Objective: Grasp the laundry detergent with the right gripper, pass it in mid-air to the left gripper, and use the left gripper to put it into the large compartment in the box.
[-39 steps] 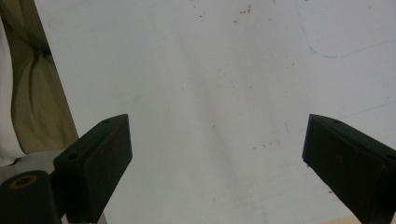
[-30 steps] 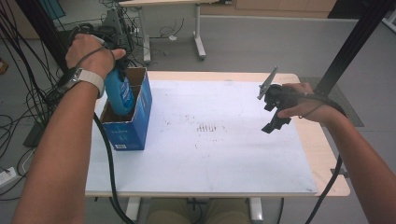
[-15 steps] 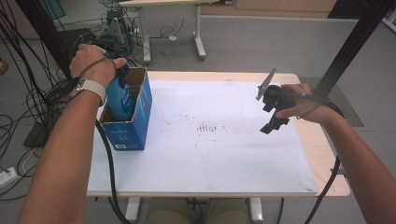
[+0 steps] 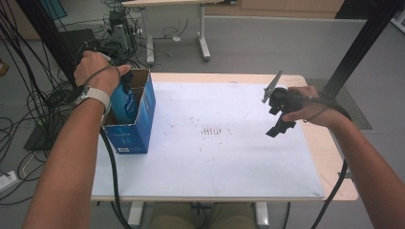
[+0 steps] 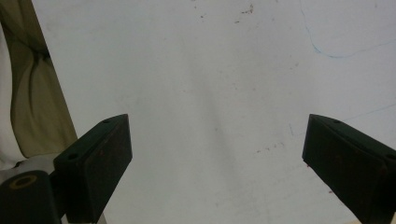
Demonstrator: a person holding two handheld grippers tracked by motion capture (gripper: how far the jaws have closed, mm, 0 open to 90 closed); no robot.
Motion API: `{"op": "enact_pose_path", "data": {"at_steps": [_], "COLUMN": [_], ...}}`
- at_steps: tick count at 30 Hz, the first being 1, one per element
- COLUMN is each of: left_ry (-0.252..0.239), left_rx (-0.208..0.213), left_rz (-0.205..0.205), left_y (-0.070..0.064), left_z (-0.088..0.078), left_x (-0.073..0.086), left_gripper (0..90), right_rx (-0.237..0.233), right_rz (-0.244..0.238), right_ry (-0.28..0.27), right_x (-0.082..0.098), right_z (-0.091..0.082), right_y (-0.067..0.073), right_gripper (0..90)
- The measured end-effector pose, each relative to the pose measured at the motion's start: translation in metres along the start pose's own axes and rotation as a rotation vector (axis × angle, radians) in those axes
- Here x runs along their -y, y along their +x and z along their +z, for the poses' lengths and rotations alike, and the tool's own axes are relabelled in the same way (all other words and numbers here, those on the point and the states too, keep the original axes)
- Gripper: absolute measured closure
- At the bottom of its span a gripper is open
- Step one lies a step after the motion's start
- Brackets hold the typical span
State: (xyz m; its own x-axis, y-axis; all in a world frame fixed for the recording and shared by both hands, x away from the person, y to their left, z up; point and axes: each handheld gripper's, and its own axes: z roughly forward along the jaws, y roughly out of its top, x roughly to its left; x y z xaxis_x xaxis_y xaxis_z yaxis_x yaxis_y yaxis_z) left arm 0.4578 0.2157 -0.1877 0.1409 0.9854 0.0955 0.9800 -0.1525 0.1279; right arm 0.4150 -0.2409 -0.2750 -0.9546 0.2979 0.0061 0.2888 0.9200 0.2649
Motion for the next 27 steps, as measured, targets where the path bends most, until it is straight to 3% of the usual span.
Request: {"op": "enact_pose_path", "data": {"at_steps": [27], "left_ry": [0.003], "left_rx": [0.008], "left_rz": [0.007], "left_y": [-0.005], "left_z": [0.032], "left_x": [0.003], "left_gripper": [37.9], "right_rx": [-0.007], "right_rz": [0.02], "right_ry": [-0.009], "right_x": [0.008], "right_z": [0.005], "right_y": [0.001], "right_gripper": [8.1]}}
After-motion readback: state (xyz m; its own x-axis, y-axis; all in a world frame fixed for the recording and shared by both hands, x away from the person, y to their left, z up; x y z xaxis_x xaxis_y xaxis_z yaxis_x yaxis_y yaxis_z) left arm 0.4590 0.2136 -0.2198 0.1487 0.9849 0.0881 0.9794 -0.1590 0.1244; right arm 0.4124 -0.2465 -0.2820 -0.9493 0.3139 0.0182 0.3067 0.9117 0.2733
